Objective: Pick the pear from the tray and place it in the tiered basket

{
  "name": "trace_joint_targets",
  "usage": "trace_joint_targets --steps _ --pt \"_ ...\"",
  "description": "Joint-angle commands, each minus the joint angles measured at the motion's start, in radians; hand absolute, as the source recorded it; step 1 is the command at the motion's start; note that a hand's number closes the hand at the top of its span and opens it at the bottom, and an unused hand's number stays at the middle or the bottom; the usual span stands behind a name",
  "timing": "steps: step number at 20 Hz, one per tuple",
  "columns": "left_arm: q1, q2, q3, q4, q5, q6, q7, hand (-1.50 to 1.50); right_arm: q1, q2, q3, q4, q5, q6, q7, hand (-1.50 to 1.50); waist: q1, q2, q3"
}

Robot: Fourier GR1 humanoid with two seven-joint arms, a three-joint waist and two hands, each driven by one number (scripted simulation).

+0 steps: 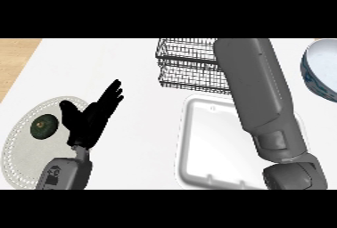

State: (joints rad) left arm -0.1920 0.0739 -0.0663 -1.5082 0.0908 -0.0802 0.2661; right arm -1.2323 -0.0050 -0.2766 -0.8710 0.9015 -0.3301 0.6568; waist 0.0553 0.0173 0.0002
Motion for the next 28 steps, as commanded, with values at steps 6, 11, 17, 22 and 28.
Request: trace_joint_targets --steps 6,11,17,22,28 --pt "0.029 0.007 0.004 0.006 0.014 -0.026 -0.011 0.00 -0.091 0.005 -0.079 0.262 -0.213 -0.150 -0.360 -1.50 0.016 0.005 0.000" --pt "-0.004 0.006 0.014 0.041 -0.006 -0.011 -0.035 0.00 -0.109 0.005 -0.036 0.338 -0.267 -0.356 -0.488 -1.50 0.014 0.003 -0.001" --pt "0.027 -0.012 0.010 0.054 -0.028 0.011 -0.071 0.00 -0.133 0.005 -0.099 0.344 -0.253 -0.549 -0.425 -1.50 -0.023 -0.007 -0.001" --pt "0.044 0.027 0.052 0.035 0.009 -0.012 -0.032 0.00 -0.092 -0.117 -0.106 0.263 -0.268 -0.434 -0.296 -1.50 -0.067 -0.027 0.000" --pt "0.072 0.047 0.099 0.032 0.025 -0.001 -0.034 0.00 0.146 -0.114 -0.027 -0.027 -0.310 -0.204 -0.248 -1.50 -0.126 -0.047 0.001"
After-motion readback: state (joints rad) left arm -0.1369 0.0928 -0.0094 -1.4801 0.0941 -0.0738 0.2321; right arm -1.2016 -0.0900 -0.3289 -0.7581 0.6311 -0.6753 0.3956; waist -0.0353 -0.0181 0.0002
